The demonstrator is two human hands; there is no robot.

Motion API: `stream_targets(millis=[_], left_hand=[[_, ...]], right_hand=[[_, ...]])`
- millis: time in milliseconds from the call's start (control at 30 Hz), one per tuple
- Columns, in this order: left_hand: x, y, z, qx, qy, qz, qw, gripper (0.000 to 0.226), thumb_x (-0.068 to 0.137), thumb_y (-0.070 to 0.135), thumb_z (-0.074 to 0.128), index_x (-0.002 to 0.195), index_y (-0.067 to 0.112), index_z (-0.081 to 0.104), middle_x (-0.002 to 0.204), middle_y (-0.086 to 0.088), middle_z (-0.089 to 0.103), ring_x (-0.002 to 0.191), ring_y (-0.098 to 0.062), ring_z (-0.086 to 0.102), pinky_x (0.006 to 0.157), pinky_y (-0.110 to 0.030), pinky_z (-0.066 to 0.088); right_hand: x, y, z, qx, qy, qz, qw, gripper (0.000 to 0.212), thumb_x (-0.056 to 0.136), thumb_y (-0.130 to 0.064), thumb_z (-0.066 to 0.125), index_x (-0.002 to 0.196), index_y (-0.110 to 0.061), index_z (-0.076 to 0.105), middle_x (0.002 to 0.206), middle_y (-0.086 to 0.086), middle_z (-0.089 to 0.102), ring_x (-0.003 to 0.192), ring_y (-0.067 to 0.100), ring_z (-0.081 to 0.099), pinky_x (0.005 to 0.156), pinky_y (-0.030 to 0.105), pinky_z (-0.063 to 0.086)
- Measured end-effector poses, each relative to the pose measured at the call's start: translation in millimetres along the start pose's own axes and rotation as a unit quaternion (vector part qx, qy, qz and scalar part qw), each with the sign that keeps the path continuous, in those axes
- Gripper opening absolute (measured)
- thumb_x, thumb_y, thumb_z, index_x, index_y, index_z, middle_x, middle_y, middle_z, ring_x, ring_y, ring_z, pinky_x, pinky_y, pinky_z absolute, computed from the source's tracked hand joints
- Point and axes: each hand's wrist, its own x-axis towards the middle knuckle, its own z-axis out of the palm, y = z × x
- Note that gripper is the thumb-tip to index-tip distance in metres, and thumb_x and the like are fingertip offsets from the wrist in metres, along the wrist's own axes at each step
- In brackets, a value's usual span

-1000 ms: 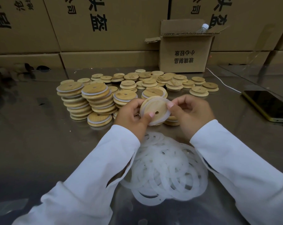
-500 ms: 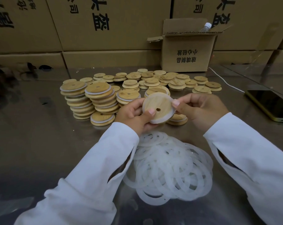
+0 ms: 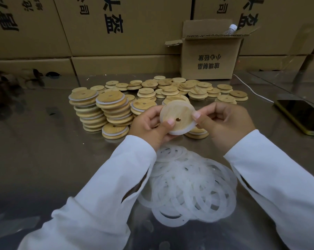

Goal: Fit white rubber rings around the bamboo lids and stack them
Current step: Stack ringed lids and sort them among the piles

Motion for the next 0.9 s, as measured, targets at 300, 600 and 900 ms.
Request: stream_targets(millis=[300, 600, 900], left_hand=[[-4, -1, 10, 0.082, 0.067, 0.025, 0.994, 0.021, 0.083, 0.001, 0.062, 0.087, 0.022, 0.060, 0.092, -0.008, 0.068, 0.093, -0.028, 0.066, 0.083, -0.045, 0.054], [-5, -3, 14, 0.016, 0.052, -0.020, 0.998, 0.021, 0.083, 0.003, 0.062, 0.090, 0.022, 0.061, 0.087, -0.001, 0.070, 0.084, -0.020, 0.068, 0.065, -0.029, 0.058], [-7, 0, 10, 0.142, 0.034, -0.014, 0.989, 0.010, 0.081, 0.019, 0.067, 0.090, 0.021, 0.063, 0.085, -0.001, 0.070, 0.081, -0.015, 0.066, 0.076, -0.032, 0.055]], right_hand=[[-7, 13, 20, -0.012, 0.058, 0.042, 0.997, 0.032, 0.078, -0.031, 0.068, 0.097, -0.031, 0.042, 0.084, -0.010, 0.056, 0.071, 0.002, 0.055, 0.061, 0.020, 0.041], [-3, 17, 22, 0.009, 0.112, 0.038, 0.993, 0.018, 0.082, -0.020, 0.064, 0.071, -0.028, 0.052, 0.078, -0.009, 0.063, 0.074, 0.013, 0.063, 0.070, 0.027, 0.048], [-2, 14, 12, -0.081, 0.010, -0.021, 0.996, 0.021, 0.080, -0.019, 0.068, 0.066, -0.029, 0.056, 0.077, -0.010, 0.064, 0.073, 0.010, 0.063, 0.065, 0.022, 0.049]])
